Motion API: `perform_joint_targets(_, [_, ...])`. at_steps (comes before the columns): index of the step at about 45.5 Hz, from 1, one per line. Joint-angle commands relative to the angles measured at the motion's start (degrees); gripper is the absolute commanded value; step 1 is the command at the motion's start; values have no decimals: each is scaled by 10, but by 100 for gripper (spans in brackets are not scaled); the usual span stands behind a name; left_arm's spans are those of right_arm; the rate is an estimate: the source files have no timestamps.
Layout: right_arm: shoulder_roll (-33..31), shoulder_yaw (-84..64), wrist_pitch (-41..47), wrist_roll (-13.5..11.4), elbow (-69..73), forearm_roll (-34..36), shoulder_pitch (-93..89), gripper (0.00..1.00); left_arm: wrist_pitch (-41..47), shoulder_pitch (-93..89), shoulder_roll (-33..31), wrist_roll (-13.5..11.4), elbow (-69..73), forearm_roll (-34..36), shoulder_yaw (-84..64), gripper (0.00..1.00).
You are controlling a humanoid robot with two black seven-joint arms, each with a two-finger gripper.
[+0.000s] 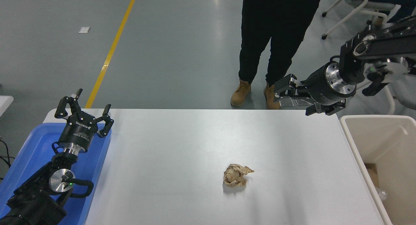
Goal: Pick up paper ball place in dustbin
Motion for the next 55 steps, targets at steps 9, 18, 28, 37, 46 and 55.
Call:
perform_joint_targets(9, [48,11,28,2,14,-1,13,100,1,0,0,0,0,0,0,98])
perform_joint_targets(18, [126,61,21,2,-63,-3,-115,100,1,0,1,0,1,0,0,98])
perform_joint_targets(28, [188,106,16,2,-160,-10,-258,100,0,0,1,0,0,0,0,98])
perform_joint_targets(37, [217,131,15,2,-256,-13,-358,100,0,0,1,0,1,1,0,98])
perform_joint_targets(46, [238,144,15,2,-330,-21,-430,100,1,0,0,0,0,0,0,98])
perform_joint_targets(55, [246,170,3,2,-378,-21,-481,100,1,0,0,0,0,0,0,98])
